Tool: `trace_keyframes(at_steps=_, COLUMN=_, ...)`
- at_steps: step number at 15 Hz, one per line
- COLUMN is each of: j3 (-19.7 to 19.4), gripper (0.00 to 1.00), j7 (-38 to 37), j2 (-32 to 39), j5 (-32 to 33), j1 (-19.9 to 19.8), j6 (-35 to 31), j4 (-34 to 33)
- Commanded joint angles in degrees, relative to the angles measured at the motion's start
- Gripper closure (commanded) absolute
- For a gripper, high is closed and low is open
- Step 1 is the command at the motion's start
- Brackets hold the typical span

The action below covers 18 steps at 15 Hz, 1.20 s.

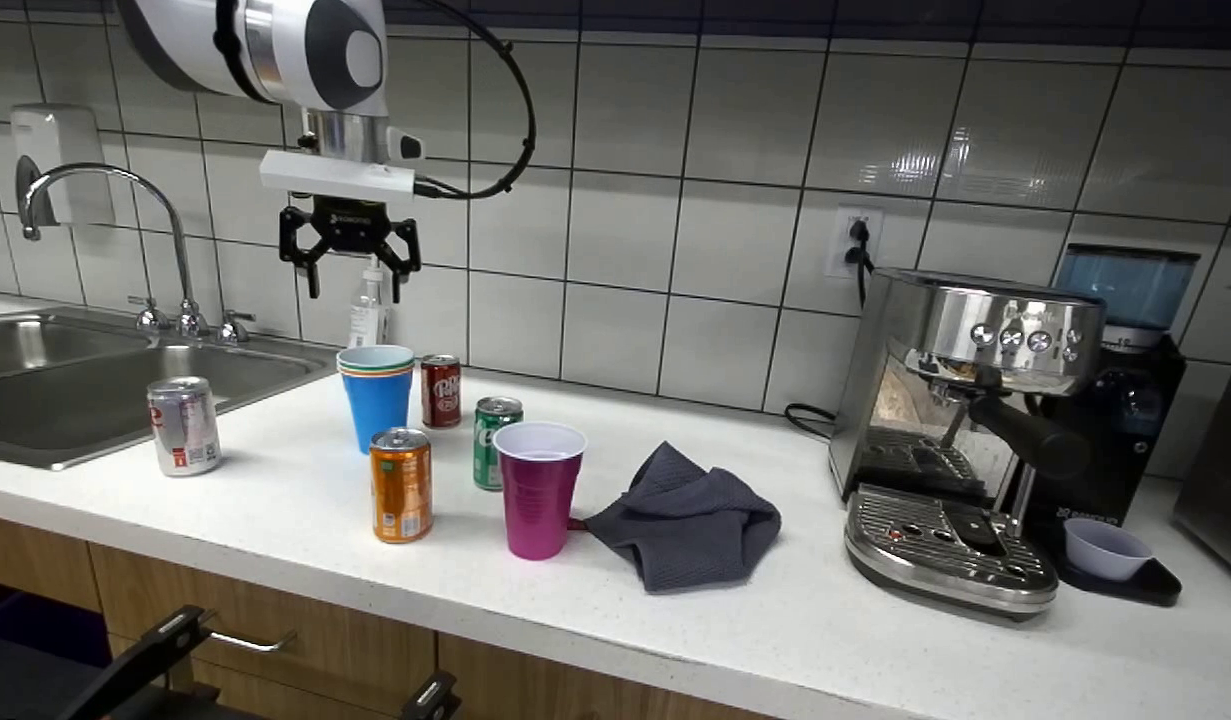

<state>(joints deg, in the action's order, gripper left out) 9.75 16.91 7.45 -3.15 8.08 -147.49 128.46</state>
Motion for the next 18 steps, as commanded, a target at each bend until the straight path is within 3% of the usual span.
trace_keyframes(at_steps=1, j3=-0.2, gripper=0.00, j7=1.6, j2=-2.3, j5=-2.7, j1=-1.7, j6=3.8, j4=-0.6)
trace_keyframes(at_steps=7, j3=-2.3, gripper=0.00, j7=0.6, j2=-4.0, j5=-2.5, j1=-2.7, j6=5.4, j4=0.0)
trace_keyframes(at_steps=18, j3=-7.3, gripper=0.00, j7=-9.1, j2=-4.2, j5=7.9, j1=-3.8, j6=5.3, j4=2.0)
